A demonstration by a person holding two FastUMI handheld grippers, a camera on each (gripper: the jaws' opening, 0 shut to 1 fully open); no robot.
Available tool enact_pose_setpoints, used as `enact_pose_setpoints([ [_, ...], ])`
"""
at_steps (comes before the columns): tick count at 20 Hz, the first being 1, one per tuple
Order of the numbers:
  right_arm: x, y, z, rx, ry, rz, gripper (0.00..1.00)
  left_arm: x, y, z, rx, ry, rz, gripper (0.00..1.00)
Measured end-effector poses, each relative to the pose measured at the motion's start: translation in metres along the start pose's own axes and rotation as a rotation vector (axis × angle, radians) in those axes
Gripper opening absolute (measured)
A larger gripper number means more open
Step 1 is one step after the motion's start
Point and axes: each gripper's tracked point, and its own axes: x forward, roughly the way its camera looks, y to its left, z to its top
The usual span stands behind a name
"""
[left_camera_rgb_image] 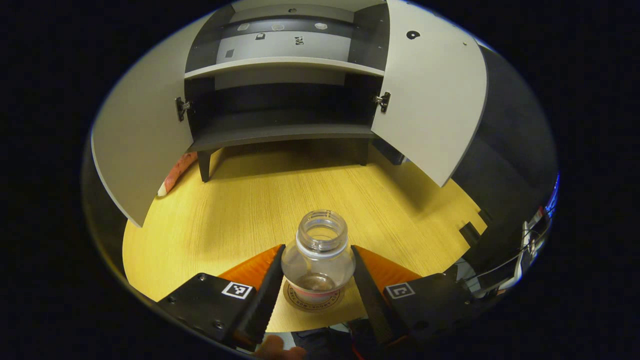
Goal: Grasp the bottle in the cabinet with the left hand and place it on the coaster, then close the right door with the right hand and the left door with the left hand.
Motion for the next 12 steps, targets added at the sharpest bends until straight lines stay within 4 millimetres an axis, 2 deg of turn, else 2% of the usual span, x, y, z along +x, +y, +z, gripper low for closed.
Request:
enact_pose_setpoints([
  [1,0.0,0.001,-0.001,0.002,0.002,0.005,0.94,-0.002,0.002,0.0,0.011,0.003,0.01,0.83],
  [7,0.003,0.007,-0.005,0.013,0.005,0.027,0.96,-0.014,-0.009,0.009,0.042,-0.025,-0.008,0.82],
  [12,0.004,0.007,-0.007,0.023,0.008,0.032,0.94,-0.019,-0.006,0.014,0.029,-0.028,0.005,0.82],
])
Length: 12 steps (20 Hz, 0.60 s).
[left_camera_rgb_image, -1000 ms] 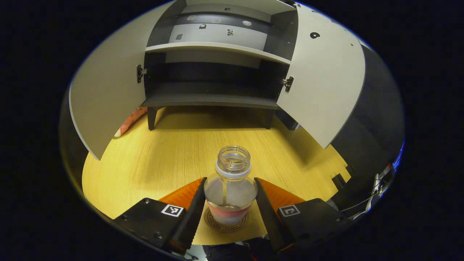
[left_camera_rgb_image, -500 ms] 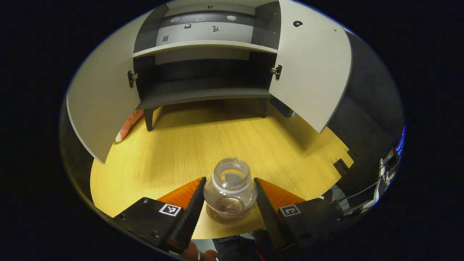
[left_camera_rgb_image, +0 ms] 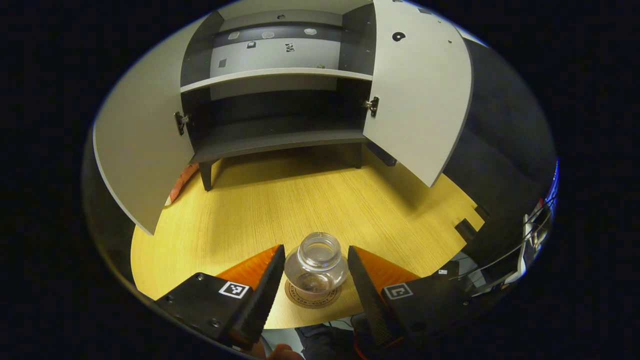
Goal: Grasp the bottle in the cabinet with the left hand and place it on the coaster, then close the right door with the right hand and the left door with the left hand.
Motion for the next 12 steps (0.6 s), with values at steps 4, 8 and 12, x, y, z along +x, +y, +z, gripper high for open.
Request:
enact_pose_setpoints([
  [4,-0.001,-0.003,-0.002,0.008,0.001,-0.005,0.96,-0.005,0.005,0.012,-0.031,-0.018,0.014,0.83],
  [8,0.001,-0.005,-0.004,0.014,0.005,-0.009,0.94,-0.013,0.007,0.035,-0.037,-0.057,0.015,0.82],
  [12,0.0,-0.007,-0.005,0.014,0.006,-0.017,0.96,-0.029,0.009,0.079,-0.041,-0.145,0.017,0.83],
])
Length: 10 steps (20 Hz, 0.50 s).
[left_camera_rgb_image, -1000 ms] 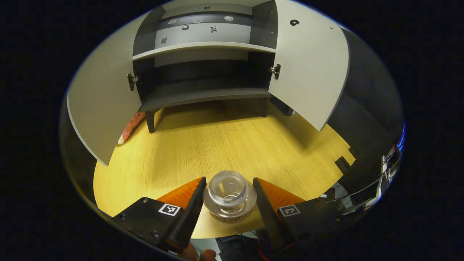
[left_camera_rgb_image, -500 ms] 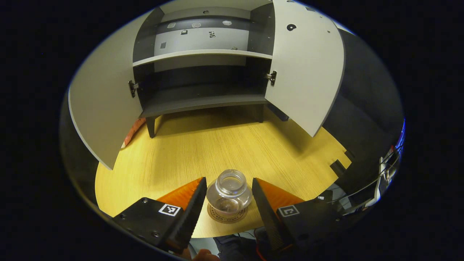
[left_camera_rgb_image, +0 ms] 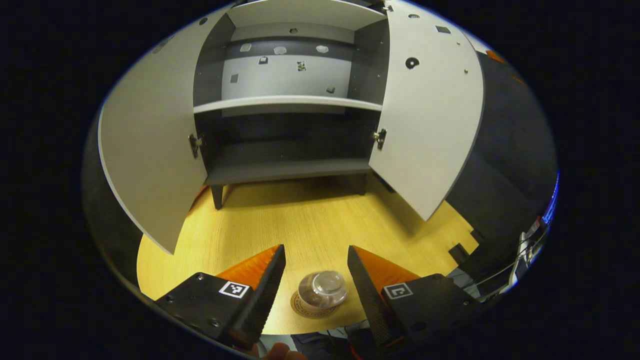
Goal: Grasp the bottle in the cabinet with the left hand and place it on the coaster, then close the right door with the right hand and the left door with the left hand.
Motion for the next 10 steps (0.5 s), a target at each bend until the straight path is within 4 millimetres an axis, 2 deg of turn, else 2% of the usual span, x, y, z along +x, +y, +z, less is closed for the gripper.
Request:
enact_pose_setpoints([
  [2,0.002,-0.001,-0.001,-0.001,0.002,-0.001,0.96,-0.007,0.004,0.031,0.0,-0.063,0.018,0.82],
  [5,0.003,-0.002,-0.001,-0.003,-0.001,0.0,0.96,-0.02,0.011,0.092,-0.007,-0.193,0.064,0.82],
  [8,0.005,-0.001,-0.003,-0.003,0.002,0.004,0.96,-0.041,0.013,0.154,-0.046,-0.338,0.094,0.82],
  [10,0.007,-0.001,-0.008,-0.002,0.008,0.008,0.96,-0.056,0.019,0.186,-0.073,-0.417,0.126,0.82],
])
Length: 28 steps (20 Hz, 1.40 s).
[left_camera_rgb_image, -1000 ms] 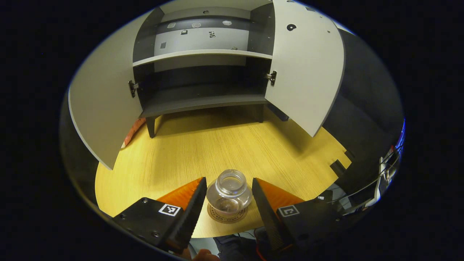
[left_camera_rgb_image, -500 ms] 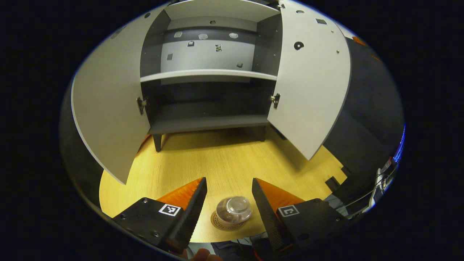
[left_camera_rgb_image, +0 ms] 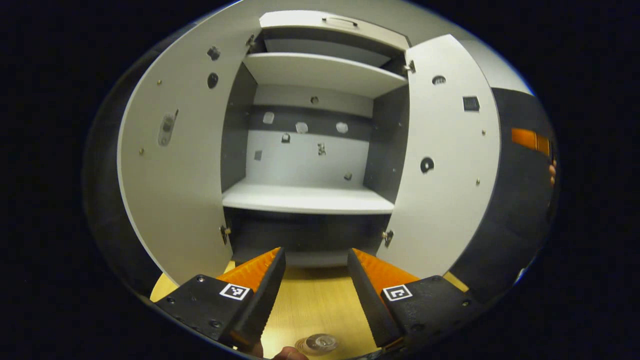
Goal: Grasp the bottle in the cabinet with the left hand and place it on the coaster, then close the right door with the right hand and the left door with the left hand.
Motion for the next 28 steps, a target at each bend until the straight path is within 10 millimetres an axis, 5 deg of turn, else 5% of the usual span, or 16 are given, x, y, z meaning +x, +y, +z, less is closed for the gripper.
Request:
enact_pose_setpoints([
  [6,0.008,-0.005,-0.013,0.02,0.016,0.017,0.94,-0.011,0.003,0.068,-0.091,-0.183,0.046,0.9],
  [22,0.026,0.045,-0.038,0.084,0.125,0.172,0.92,-0.046,0.058,0.067,0.02,-0.189,0.201,0.87],
  [28,0.02,0.118,-0.032,0.113,0.111,0.338,0.98,-0.057,0.069,0.077,0.061,-0.202,0.232,0.87],
])
